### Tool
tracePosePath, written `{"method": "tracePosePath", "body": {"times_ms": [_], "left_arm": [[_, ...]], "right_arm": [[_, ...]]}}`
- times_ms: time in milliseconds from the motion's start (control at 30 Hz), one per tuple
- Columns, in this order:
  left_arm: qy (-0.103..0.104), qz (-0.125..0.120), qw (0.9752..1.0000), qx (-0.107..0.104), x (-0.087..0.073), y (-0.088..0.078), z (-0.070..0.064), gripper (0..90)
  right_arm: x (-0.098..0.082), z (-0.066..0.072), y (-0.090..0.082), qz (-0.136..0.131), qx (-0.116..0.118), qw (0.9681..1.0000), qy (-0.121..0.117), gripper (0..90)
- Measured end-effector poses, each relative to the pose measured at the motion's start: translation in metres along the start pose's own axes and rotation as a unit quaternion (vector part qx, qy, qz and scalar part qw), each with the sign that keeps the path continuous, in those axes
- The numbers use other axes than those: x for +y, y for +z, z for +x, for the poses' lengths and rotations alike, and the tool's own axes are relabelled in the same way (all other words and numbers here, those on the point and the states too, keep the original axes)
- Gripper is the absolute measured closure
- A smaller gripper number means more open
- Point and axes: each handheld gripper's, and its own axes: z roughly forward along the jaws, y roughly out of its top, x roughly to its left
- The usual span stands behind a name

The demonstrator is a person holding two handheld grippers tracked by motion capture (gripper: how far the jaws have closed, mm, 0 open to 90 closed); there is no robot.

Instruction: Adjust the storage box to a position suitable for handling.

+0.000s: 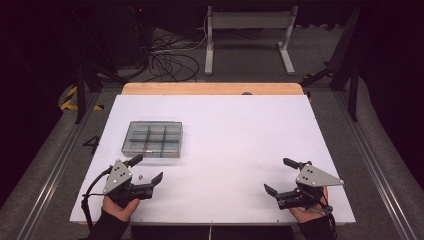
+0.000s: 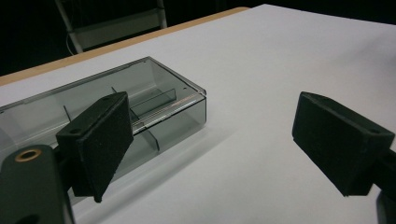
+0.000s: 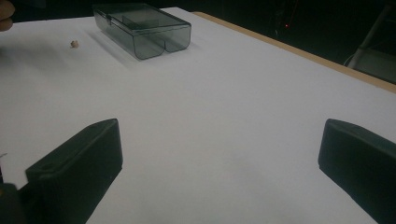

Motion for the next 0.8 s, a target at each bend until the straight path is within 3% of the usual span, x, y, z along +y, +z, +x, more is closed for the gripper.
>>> {"method": "tracePosePath", "body": {"times_ms": [100, 467, 667, 800], "left_arm": [[-0.004, -0.001, 1.0, -0.001, 0.0009, -0.0004, -0.0003, 12.9], [-0.01, 0.002, 0.9999, -0.008, 0.0023, 0.0004, 0.0021, 13.0], [-0.002, 0.009, 0.9998, -0.018, 0.0057, -0.0018, 0.0044, 13.9], [-0.013, 0.014, 0.9992, -0.034, 0.0097, -0.003, 0.0068, 16.4]], "right_arm": [[-0.0001, 0.0016, 0.0003, 0.0, 0.0, 1.0, -0.006, 0.2], [-0.0026, -0.0011, 0.0027, 0.014, 0.012, 0.9998, 0.01, 1.6], [-0.0027, 0.0007, 0.0044, 0.012, 0.016, 0.9998, 0.004, 1.6], [-0.0032, 0.0003, 0.0065, 0.015, 0.018, 0.9997, 0.01, 1.6]]}}
